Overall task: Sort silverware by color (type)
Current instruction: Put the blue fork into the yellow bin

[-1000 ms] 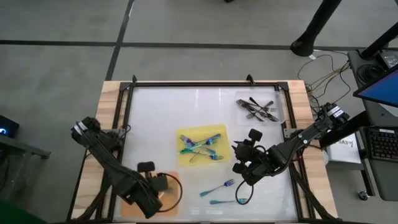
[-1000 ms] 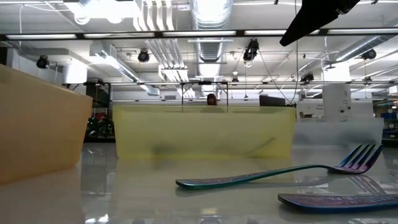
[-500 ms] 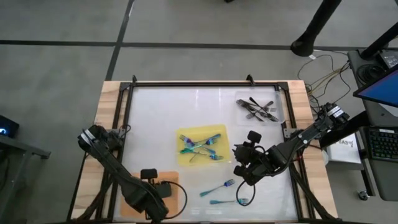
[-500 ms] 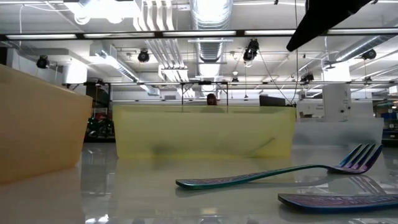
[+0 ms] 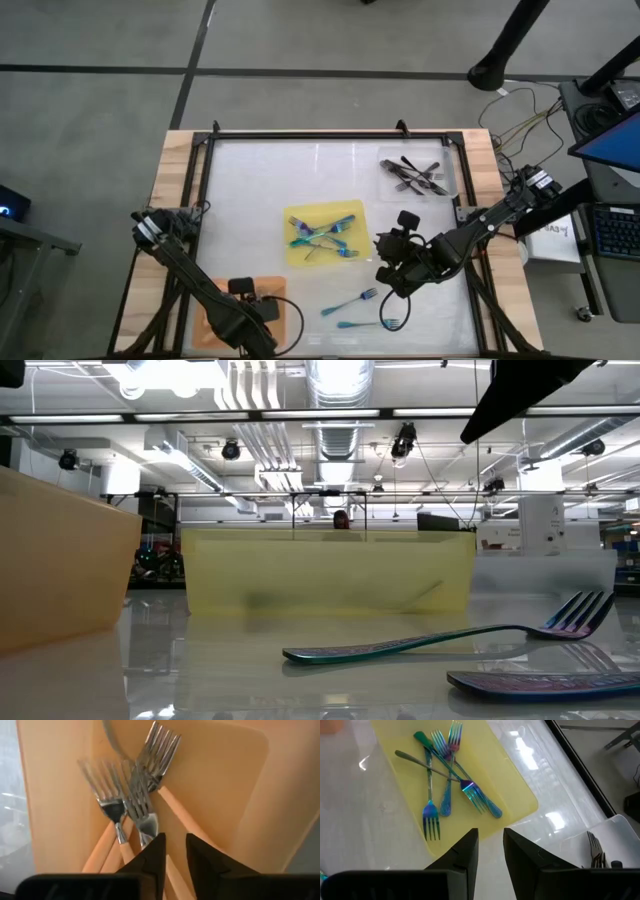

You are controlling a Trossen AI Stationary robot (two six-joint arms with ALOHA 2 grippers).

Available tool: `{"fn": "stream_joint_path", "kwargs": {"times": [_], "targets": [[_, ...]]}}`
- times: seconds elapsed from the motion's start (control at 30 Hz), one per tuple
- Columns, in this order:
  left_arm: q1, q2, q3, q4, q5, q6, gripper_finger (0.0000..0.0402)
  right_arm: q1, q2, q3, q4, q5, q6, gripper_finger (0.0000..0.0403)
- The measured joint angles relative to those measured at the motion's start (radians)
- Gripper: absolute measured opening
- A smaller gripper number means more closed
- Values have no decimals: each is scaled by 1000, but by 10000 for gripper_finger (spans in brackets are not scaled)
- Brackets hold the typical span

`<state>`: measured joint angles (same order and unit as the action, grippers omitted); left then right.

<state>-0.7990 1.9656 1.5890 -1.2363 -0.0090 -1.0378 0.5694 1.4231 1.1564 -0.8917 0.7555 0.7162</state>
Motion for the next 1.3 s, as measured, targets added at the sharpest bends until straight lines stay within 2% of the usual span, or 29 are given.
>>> {"fn": "stream_joint_path", "kwargs": {"times": [0.13,0.27,0.43,0.53,0.7,0.9,1.3], "targets": [[0,0,0,20,-4,-16,83,0,0,0,1,-21,4,82],[3,0,0,117,-24,-17,99,2,1,-1,8,-178,56,82],[3,-1,16,346,-126,137,105,29,55,-8,33,-271,93,82],[3,-2,50,439,-227,256,105,48,110,-8,71,-320,38,82],[3,-3,119,485,-366,374,105,72,232,-4,219,-394,-211,82],[-2,-3,173,486,-421,408,105,74,362,43,284,-397,-370,82],[-13,-3,177,476,-421,409,105,74,486,156,309,-380,-459,82]]}}
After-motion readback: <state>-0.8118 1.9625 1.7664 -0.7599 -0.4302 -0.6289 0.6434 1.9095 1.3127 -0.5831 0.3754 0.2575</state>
